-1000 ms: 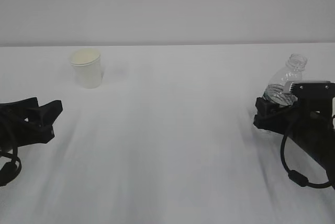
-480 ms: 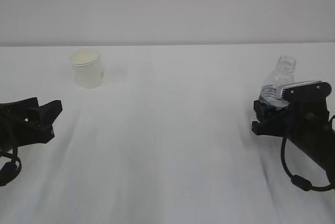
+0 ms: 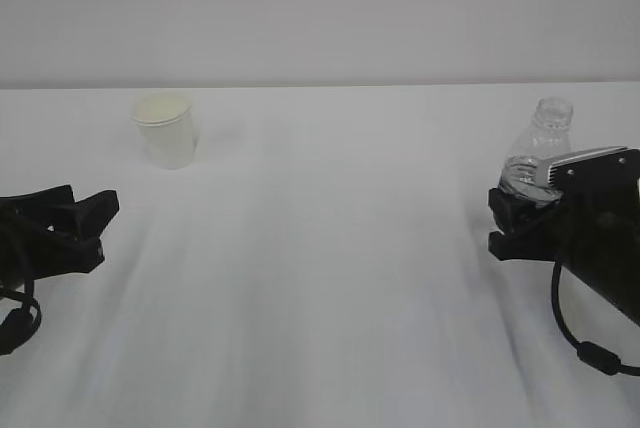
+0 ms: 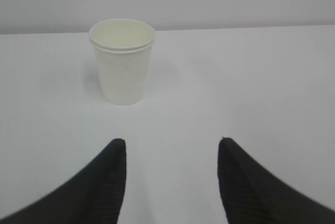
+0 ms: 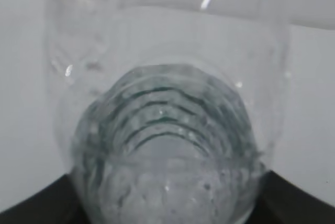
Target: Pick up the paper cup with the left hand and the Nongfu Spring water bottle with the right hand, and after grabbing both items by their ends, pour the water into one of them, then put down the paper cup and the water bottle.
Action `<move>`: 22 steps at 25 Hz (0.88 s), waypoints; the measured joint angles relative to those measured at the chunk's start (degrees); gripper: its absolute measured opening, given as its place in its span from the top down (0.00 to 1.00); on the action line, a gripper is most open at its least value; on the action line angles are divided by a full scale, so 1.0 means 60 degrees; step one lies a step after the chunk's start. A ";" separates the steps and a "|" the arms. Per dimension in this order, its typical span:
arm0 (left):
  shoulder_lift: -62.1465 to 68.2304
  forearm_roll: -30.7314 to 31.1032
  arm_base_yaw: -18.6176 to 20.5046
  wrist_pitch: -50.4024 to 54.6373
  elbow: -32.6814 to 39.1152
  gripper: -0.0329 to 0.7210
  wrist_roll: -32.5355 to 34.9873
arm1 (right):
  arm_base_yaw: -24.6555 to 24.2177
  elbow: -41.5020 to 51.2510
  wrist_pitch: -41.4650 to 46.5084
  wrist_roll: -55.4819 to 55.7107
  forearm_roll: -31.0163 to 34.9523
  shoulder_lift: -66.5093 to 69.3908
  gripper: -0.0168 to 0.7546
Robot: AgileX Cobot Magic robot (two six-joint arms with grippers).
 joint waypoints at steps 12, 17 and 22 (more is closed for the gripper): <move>0.0000 0.0000 0.0000 0.0000 0.0000 0.43 0.0000 | 0.0000 0.1037 0.0021 0.0192 -0.0015 -0.1415 0.43; 0.0000 -0.0243 0.0000 0.0000 -0.0021 0.43 0.0000 | 0.0000 0.1258 0.0039 0.0229 -0.0078 -0.1767 0.43; 0.0072 -0.0799 0.0000 -0.0018 -0.0485 0.39 0.0037 | 0.0000 0.1324 0.0058 0.0384 -0.0355 -0.1767 0.43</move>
